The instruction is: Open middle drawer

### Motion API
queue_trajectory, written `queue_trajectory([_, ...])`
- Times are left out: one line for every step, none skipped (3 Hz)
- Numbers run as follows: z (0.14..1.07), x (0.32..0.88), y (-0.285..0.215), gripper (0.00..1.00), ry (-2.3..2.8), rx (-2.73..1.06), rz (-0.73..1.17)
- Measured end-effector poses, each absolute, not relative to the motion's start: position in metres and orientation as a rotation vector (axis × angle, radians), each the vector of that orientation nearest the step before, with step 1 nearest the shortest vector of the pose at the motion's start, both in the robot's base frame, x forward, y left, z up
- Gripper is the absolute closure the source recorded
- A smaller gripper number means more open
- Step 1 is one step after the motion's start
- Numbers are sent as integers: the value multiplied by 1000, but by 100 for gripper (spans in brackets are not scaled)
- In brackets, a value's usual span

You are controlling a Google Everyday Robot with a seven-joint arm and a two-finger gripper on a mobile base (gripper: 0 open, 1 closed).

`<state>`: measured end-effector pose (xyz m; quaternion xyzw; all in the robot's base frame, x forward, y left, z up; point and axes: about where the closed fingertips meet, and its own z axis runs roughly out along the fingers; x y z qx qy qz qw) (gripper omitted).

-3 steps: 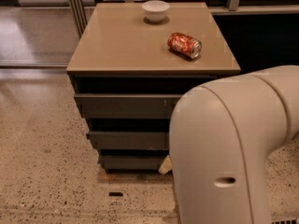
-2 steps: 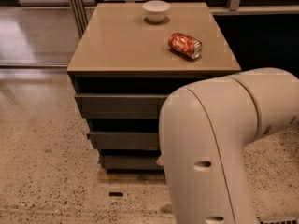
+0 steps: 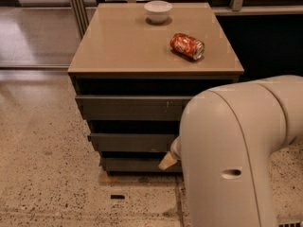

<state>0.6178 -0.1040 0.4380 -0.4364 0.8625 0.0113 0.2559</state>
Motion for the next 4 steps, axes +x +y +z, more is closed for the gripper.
queue_trajectory([438, 625, -108, 0, 2333, -1241, 66])
queue_trajectory([429, 629, -111, 0, 2368, -1194, 203])
queue_trajectory([433, 632, -100, 0, 2347, -1261, 335])
queue_trajectory([433, 627, -97, 0, 2350, -1336, 366])
